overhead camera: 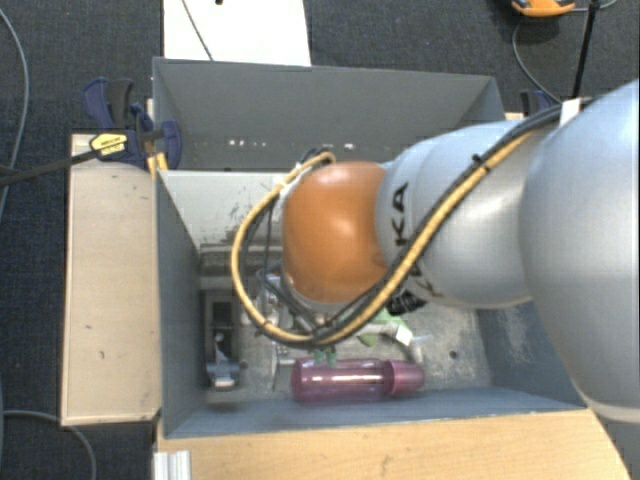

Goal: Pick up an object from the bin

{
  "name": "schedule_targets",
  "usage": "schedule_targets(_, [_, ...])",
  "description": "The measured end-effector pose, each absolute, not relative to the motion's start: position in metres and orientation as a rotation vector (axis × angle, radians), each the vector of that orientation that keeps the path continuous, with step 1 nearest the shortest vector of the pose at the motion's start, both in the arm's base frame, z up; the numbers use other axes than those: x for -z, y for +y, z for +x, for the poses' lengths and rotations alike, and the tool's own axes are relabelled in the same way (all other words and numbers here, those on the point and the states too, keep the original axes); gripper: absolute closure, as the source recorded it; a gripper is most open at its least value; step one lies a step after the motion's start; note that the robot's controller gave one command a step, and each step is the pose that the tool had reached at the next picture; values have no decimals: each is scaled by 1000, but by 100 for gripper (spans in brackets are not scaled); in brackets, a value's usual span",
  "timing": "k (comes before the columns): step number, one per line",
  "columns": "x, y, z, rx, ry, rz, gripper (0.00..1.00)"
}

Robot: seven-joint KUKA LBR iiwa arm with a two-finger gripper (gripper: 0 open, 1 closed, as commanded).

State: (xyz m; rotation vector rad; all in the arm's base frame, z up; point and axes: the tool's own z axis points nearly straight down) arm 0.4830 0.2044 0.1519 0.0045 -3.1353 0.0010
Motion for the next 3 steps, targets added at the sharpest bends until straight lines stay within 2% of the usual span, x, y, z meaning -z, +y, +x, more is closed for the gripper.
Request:
schedule_targets(1, [-156, 203, 485, 2, -3143, -2, 0])
schedule_targets(2, [-141, 177, 483, 3, -3140, 85, 0])
schedule_targets(3, [-103, 148, 486, 3, -3144, 115, 0])
